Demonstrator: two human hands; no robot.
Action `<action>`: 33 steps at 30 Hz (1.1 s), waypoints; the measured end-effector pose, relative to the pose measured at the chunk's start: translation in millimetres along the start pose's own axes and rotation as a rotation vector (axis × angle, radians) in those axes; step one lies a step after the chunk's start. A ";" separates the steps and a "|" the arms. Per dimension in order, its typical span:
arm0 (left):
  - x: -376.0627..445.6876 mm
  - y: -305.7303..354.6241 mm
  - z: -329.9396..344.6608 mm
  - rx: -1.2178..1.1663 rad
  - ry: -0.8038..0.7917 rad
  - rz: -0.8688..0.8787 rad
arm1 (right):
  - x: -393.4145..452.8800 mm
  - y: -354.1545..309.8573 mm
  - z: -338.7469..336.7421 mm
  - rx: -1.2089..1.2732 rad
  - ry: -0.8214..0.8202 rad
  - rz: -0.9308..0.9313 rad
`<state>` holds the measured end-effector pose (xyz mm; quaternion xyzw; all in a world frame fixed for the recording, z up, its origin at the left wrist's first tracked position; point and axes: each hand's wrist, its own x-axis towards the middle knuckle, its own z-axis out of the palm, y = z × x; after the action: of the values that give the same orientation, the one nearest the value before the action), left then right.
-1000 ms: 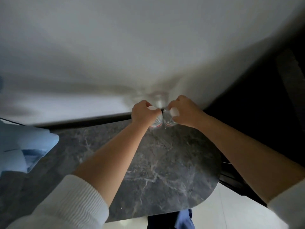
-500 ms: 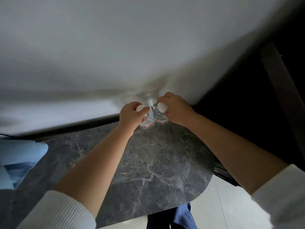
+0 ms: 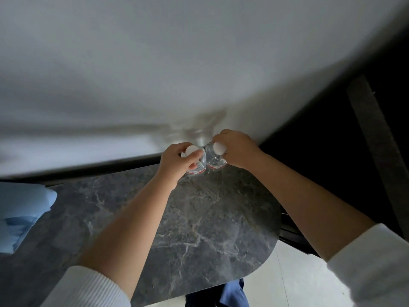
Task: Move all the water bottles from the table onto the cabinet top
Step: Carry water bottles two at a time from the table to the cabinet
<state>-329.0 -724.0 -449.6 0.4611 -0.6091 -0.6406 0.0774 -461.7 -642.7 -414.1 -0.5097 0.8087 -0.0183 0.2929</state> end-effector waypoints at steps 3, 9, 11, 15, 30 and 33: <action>-3.0 0.2 0.6 0.047 0.026 0.032 | -0.4 -0.8 0.9 0.008 0.008 0.016; -10.6 6.0 3.1 0.197 0.089 0.073 | -2.6 -6.3 7.0 -0.012 0.005 0.033; -13.5 10.1 2.8 0.216 0.098 0.105 | -0.8 -9.2 4.9 -0.061 -0.015 0.027; -14.3 11.4 4.0 0.191 0.120 0.092 | 0.5 -11.0 1.8 -0.107 -0.046 0.003; -27.0 2.7 -9.4 0.496 0.200 0.103 | -11.9 -21.4 -1.1 -0.093 -0.058 0.059; -49.8 0.6 -22.5 0.597 0.233 0.146 | -24.2 -33.0 -8.1 -0.157 -0.001 0.048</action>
<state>-285.9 -707.2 -420.6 0.4888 -0.7885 -0.3693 0.0538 -431.3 -640.5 -385.5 -0.5118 0.8194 0.0524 0.2529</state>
